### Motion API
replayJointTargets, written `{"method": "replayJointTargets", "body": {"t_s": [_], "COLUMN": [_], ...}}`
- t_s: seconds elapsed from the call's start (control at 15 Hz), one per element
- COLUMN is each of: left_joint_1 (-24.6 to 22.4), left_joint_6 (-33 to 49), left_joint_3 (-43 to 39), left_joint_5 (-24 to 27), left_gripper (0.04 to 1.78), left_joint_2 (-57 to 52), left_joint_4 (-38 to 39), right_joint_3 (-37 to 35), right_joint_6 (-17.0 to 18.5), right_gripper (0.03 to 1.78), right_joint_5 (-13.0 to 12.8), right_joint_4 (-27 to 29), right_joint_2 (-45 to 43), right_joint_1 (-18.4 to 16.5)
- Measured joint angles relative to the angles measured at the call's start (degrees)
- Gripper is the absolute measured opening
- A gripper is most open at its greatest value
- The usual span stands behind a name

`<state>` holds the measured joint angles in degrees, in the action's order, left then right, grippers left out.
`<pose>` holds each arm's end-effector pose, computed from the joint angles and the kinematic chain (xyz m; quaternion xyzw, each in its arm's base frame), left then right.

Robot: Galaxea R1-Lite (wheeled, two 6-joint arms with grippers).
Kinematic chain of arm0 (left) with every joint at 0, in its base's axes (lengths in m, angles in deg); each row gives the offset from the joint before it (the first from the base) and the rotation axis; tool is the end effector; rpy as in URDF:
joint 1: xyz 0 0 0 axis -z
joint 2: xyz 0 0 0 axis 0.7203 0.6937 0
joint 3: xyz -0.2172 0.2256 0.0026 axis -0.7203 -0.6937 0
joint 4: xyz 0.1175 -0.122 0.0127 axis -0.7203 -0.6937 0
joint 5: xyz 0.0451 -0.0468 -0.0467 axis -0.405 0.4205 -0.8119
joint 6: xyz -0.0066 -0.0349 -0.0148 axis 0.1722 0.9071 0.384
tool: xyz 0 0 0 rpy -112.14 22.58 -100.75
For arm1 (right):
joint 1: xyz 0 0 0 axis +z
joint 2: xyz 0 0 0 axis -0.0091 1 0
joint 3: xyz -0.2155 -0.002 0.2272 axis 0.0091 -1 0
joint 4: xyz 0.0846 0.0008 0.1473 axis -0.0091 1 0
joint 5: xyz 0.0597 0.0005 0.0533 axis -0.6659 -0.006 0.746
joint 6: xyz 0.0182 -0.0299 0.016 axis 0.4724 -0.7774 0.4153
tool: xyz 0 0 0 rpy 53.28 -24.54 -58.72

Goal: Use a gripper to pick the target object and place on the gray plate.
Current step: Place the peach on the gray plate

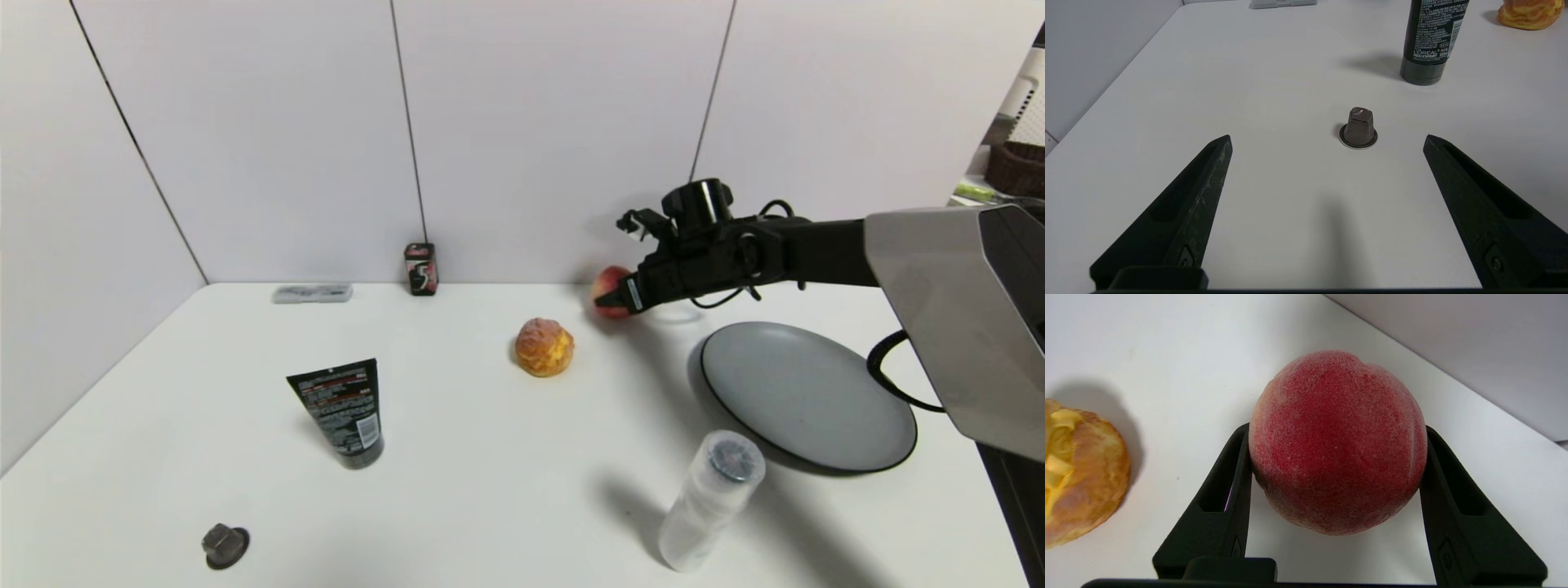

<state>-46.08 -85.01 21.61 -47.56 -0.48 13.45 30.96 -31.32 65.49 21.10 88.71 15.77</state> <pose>-0.0425 -0.0008 0.0751 0.0114 0.0015 -0.0115 0.9999 0.4635 0.1452 0.1568 -0.1093 0.2880 0.2826 0.9084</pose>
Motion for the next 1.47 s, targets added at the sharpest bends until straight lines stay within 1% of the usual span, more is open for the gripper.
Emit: {"method": "replayJointTargets", "body": {"t_s": [0.2, 0.33, 0.47, 0.67, 0.73, 0.87, 1.0, 1.13, 1.33, 1.47], "left_joint_1": [0.0, 0.0, 0.0, 0.0, 0.0, 0.0, 0.0, 0.0, 0.0, 0.0], "left_joint_6": [0.0, 0.0, 0.0, 0.0, 0.0, 0.0, 0.0, 0.0, 0.0, 0.0], "left_joint_3": [0.0, 0.0, 0.0, 0.0, 0.0, 0.0, 0.0, 0.0, 0.0, 0.0], "left_joint_5": [0.0, 0.0, 0.0, 0.0, 0.0, 0.0, 0.0, 0.0, 0.0, 0.0], "left_gripper": [1.69, 1.69, 1.69, 1.69, 1.69, 1.69, 1.69, 1.69, 1.69, 1.69], "left_joint_2": [0.0, 0.0, 0.0, 0.0, 0.0, 0.0, 0.0, 0.0, 0.0, 0.0], "left_joint_4": [0.0, 0.0, 0.0, 0.0, 0.0, 0.0, 0.0, 0.0, 0.0, 0.0], "right_joint_3": [-3.2, -8.6, -15.9, -26.6, -30.0, -37.4, -43.7, -48.0, -52.5, -55.1], "right_joint_6": [0.0, -0.1, -0.1, 0.0, 0.0, 0.0, -0.1, -0.1, -0.5, -0.6], "right_gripper": [1.13, 1.13, 1.13, 1.13, 1.13, 1.12, 1.12, 1.12, 1.12, 1.12], "right_joint_5": [0.1, 0.2, 0.2, 0.2, 0.2, 0.3, 0.4, 0.4, 0.5, 0.5], "right_joint_4": [0.2, 0.1, -0.3, -1.1, -2.2, -6.6, -10.7, -12.4, -16.3, -17.3], "right_joint_2": [-4.1, -9.2, -15.2, -23.5, -25.7, -29.0, -31.2, -32.5, -33.2, -33.5], "right_joint_1": [-1.3, -3.2, -6.1, -12.0, -13.7, -16.6, -18.8, -20.1, -20.4, -20.5]}}
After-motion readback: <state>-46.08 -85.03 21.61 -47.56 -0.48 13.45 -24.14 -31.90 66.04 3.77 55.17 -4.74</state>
